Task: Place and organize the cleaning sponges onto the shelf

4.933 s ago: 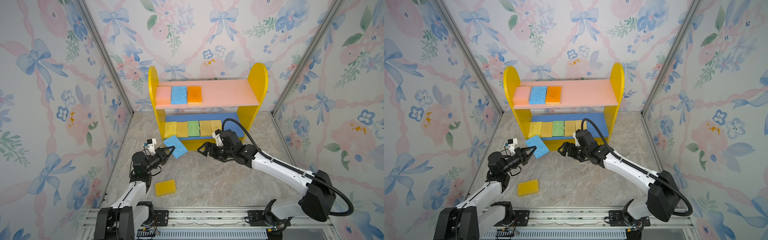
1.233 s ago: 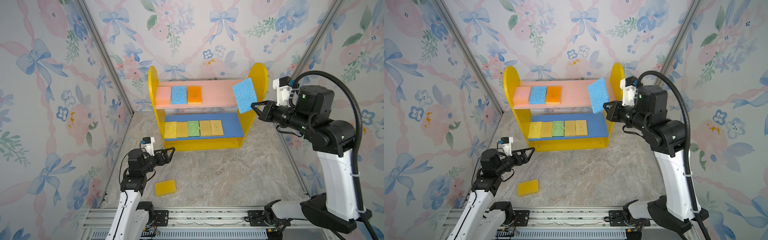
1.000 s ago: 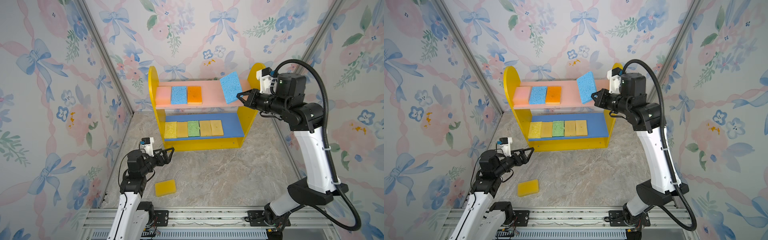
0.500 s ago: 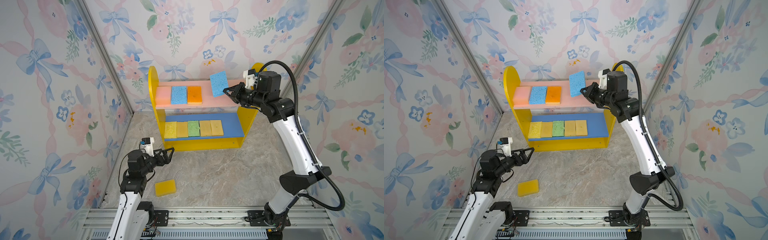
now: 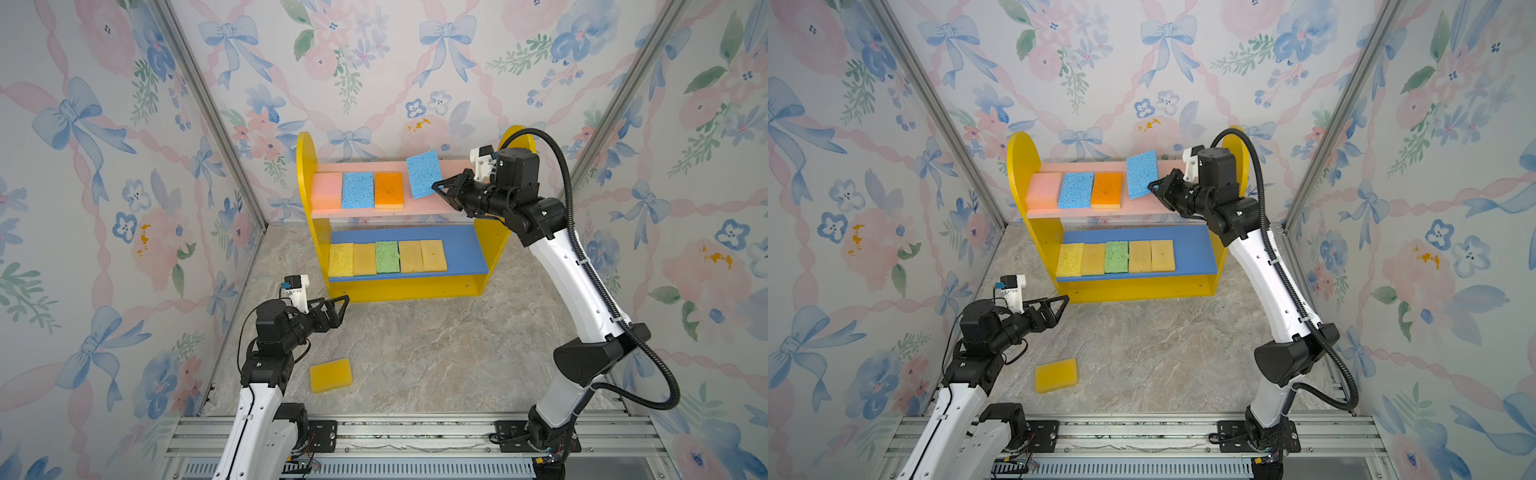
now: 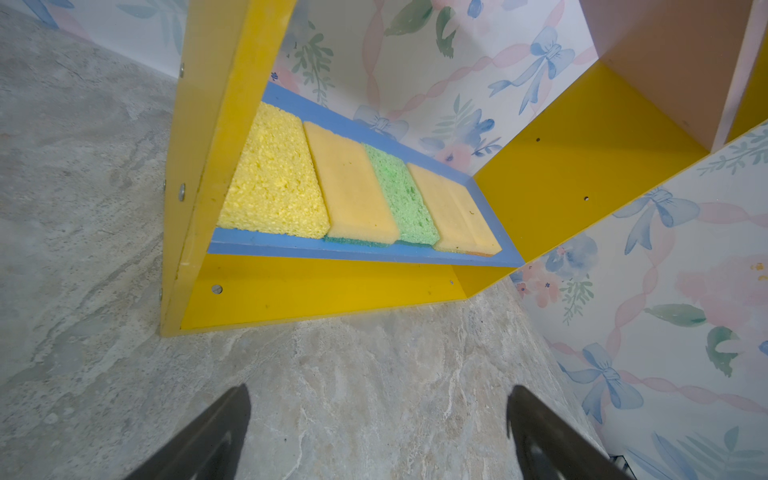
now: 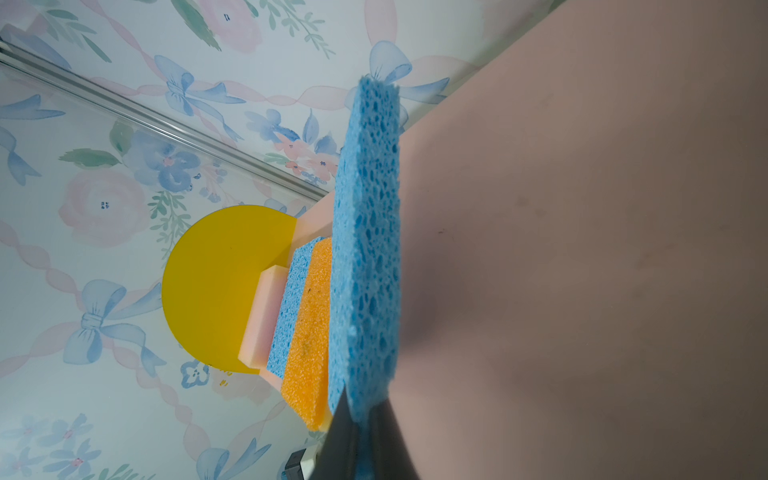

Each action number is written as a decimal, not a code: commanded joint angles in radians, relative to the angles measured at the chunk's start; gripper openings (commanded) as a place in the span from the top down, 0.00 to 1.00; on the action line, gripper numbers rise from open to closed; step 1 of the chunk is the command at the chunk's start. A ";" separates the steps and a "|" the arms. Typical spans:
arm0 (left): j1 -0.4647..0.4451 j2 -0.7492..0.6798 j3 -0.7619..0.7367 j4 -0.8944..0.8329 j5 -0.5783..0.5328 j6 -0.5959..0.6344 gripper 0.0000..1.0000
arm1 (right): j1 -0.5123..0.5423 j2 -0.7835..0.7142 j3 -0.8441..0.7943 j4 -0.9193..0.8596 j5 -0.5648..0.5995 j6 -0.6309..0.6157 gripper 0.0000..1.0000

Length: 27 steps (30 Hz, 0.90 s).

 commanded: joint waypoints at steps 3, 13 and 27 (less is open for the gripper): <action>-0.006 -0.012 -0.008 -0.016 -0.006 0.023 0.02 | 0.019 -0.001 -0.032 0.044 -0.016 0.009 0.89; -0.006 -0.005 -0.008 -0.016 -0.009 0.023 0.02 | 0.027 -0.017 -0.085 0.063 -0.022 0.012 0.84; -0.006 -0.001 -0.009 -0.017 -0.008 0.022 0.02 | 0.022 -0.085 -0.184 0.098 -0.013 0.004 0.47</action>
